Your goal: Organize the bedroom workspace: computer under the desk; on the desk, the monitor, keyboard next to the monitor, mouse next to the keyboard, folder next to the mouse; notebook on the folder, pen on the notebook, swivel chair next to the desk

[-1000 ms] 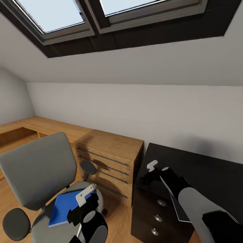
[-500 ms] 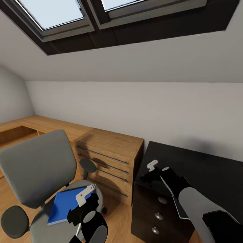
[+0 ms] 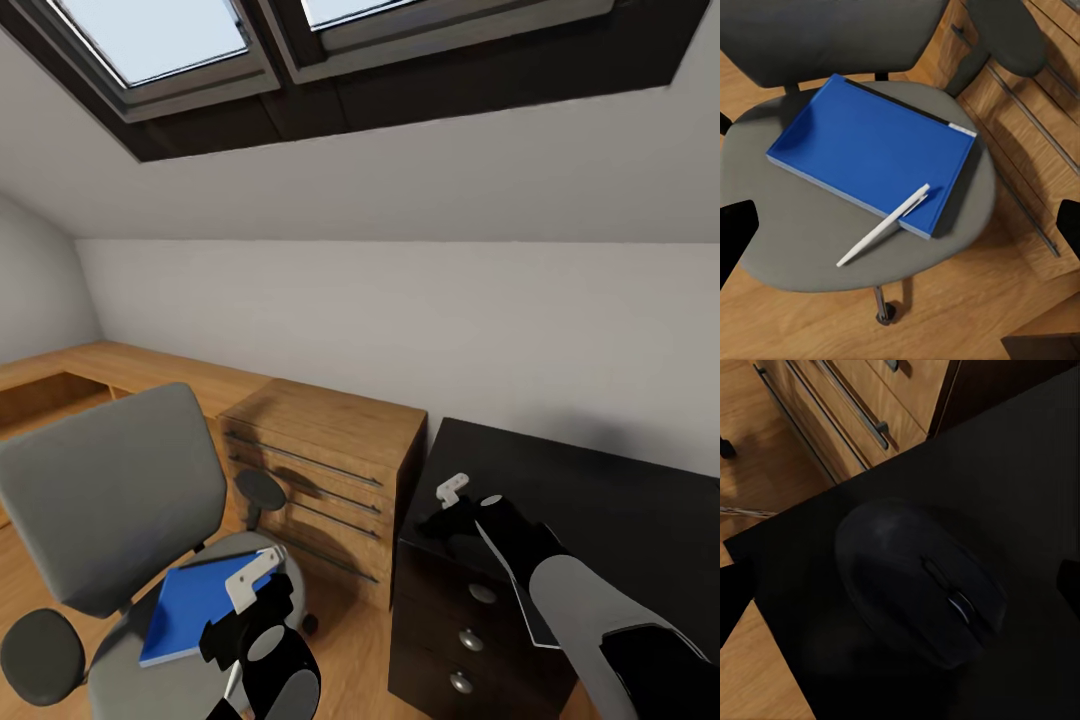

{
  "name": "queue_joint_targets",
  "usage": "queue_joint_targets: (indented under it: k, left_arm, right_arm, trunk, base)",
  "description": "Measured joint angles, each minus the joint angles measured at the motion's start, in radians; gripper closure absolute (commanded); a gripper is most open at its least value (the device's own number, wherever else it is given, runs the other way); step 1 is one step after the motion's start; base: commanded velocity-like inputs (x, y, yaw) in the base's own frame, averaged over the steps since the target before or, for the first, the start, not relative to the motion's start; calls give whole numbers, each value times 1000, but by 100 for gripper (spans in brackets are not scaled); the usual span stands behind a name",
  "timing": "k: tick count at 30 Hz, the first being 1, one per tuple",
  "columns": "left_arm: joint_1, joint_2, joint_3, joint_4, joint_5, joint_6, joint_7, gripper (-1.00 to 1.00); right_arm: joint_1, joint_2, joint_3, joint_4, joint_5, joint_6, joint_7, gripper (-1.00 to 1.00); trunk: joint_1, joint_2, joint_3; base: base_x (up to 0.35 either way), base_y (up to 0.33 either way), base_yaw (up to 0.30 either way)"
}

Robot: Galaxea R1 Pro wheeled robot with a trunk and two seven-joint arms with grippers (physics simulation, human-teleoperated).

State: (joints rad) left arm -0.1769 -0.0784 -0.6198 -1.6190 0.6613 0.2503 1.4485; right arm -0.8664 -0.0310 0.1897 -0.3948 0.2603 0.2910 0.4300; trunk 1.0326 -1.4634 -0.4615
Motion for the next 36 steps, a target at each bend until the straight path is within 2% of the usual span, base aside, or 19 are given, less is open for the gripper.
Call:
queue_joint_targets:
  k: [14, 20, 36]
  left_arm:
    - [0, 8, 9, 0, -1, -2, 6, -100]
    - [0, 22, 11, 0, -2, -3, 7, -100]
    - [0, 28, 13, 0, -2, -3, 5, -100]
  right_arm:
    - [0, 0, 1, 8, 1, -1, -2, -100]
    - [1, -1, 1, 8, 1, -2, -2, -100]
    - [1, 6, 15, 35, 3, 0, 22, -100]
  trunk:
    - [0, 0, 0]
    - [0, 0, 0]
    - [0, 0, 0]
  base:
    - [87, 0, 0]
    - [169, 0, 0]
    - [10, 0, 0]
